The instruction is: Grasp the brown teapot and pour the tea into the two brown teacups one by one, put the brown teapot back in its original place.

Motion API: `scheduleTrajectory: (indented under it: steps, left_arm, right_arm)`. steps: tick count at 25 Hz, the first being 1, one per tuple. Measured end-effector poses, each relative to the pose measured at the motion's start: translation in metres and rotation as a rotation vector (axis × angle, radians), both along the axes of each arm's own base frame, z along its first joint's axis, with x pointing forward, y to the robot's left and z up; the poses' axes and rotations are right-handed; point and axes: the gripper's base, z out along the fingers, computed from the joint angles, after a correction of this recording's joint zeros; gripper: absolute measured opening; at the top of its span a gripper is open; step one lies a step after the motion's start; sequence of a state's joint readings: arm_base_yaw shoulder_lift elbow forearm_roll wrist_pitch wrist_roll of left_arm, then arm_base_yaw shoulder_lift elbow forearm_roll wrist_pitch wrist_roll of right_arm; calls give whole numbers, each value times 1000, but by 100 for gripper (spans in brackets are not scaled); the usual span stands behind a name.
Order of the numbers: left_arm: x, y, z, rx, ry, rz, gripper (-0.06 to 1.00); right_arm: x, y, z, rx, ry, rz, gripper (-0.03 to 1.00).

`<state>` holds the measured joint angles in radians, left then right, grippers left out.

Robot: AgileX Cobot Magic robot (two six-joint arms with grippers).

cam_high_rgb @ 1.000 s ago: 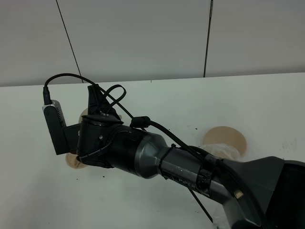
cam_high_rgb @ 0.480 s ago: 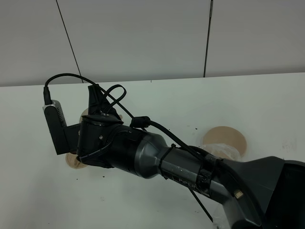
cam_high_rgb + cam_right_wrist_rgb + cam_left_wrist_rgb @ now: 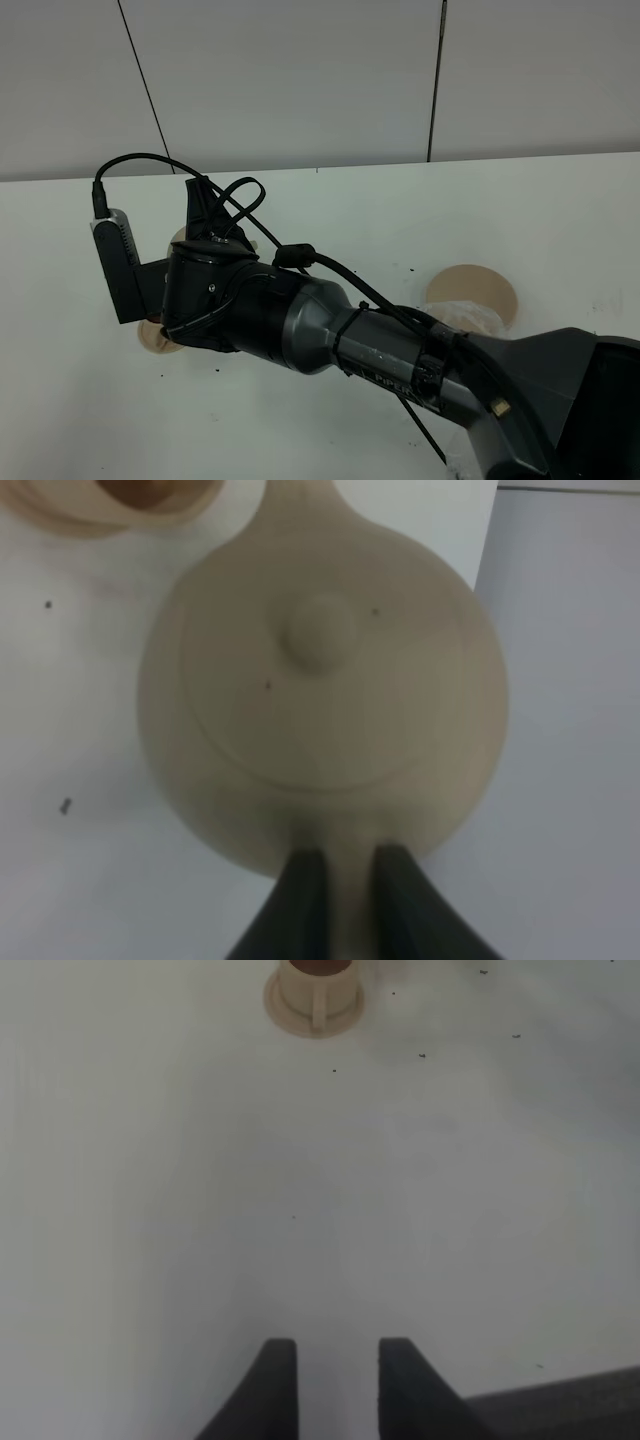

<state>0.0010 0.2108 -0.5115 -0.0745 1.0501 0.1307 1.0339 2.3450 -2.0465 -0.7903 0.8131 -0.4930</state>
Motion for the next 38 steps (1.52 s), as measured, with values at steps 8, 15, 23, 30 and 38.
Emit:
scheduleTrajectory:
  steps: [8,15,23,30,38]
  left_arm:
    - [0,0,0,0,0,0,27]
    - [0,0,0,0,0,0,27]
    - [0,0,0,0,0,0,27]
    - [0,0,0,0,0,0,27]
    - [0,0,0,0,0,0,27]
  right_arm:
    - [0,1,0,19,7,-7,10]
    - [-2,1,-1,38,35,-12,10]
    - [-4,2,-2,66,72,-20,10]
    - [-2,-2,12,137,109,-38,10]
    - [8,-19,30,222,195,-92,10]
